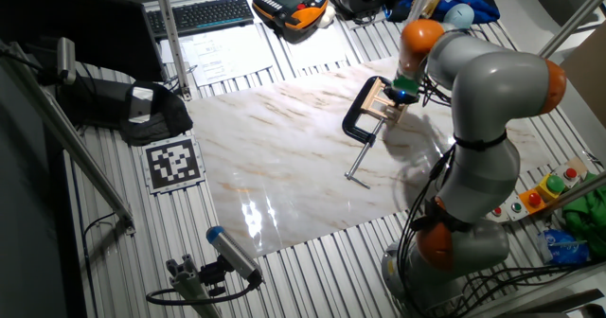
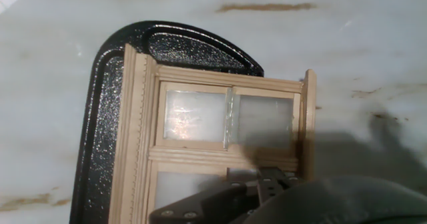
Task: Open a sliding window
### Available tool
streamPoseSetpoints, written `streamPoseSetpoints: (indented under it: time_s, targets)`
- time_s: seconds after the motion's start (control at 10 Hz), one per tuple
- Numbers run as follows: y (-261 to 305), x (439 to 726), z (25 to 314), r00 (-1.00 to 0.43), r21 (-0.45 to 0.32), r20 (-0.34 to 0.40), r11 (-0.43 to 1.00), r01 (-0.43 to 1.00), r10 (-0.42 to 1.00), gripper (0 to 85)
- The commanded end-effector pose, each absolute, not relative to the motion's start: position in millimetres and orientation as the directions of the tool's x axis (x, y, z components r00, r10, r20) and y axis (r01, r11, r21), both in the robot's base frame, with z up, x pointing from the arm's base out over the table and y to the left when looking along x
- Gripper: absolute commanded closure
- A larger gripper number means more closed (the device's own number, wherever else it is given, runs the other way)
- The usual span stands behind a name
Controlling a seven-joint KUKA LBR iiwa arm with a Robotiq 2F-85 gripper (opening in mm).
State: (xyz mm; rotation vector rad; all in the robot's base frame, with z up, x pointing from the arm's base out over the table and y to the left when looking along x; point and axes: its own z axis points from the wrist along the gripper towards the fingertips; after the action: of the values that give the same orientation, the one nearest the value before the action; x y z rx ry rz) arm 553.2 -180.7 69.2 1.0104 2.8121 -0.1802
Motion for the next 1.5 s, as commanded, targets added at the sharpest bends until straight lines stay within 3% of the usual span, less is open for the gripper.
streamPoseSetpoints:
  time_s: [0.0,0.6,0.9,1.1,1.4]
  targets:
    - [-180.0,553.4,69.8,-0.764,-0.066,-0.212,0.771,0.633,0.609,85.0]
    - [-178.4,555.7,67.5,-0.778,-0.092,-0.173,0.777,0.623,0.603,85.0]
    - [-177.4,557.0,66.1,-0.781,-0.089,-0.234,0.787,0.611,0.580,85.0]
    - [-176.1,557.9,66.0,-0.779,-0.073,-0.215,0.786,0.614,0.589,85.0]
    - [-173.7,558.8,67.3,-0.786,-0.051,-0.292,0.812,0.581,0.544,85.0]
